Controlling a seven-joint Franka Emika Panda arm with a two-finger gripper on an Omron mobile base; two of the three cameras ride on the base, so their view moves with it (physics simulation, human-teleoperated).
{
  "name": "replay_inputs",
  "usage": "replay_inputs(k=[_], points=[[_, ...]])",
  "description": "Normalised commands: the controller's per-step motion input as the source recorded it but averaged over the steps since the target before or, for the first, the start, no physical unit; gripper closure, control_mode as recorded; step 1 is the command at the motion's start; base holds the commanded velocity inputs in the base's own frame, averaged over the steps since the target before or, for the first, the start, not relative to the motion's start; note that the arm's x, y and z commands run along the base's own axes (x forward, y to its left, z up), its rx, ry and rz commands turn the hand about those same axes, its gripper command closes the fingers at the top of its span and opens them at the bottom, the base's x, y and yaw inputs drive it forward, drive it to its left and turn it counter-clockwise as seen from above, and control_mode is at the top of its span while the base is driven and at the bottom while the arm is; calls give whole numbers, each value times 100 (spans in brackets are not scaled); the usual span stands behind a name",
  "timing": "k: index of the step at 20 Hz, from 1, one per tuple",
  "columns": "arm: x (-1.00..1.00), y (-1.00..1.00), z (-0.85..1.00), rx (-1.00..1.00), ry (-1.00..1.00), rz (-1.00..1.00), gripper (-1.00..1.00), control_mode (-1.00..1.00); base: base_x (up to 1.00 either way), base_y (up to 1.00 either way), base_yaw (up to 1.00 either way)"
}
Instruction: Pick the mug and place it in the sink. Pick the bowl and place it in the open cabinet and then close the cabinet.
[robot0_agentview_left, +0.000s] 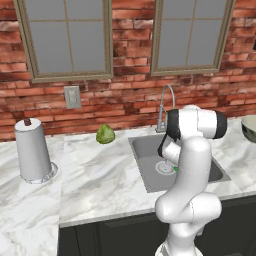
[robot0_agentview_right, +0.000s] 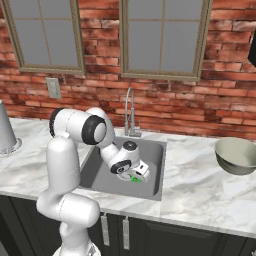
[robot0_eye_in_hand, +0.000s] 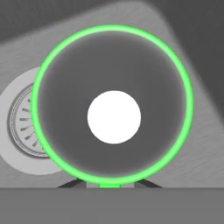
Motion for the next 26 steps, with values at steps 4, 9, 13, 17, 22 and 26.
replay_inputs(k=[4,9,13,17,22,26], points=[[0,0,-8,1,0,2,-100,-100,0,0,0],[0,0,0,0,0,1,-100,-100,0,0,0],[0,0,1,0,0,0,-100,-100,0,0,0],[0,0,40,0,0,0,-100,-100,0,0,0],[-1,0,74,0,0,1,-100,-100,0,0,0],[-9,3,85,0,-1,2,-100,-100,0,0,0]])
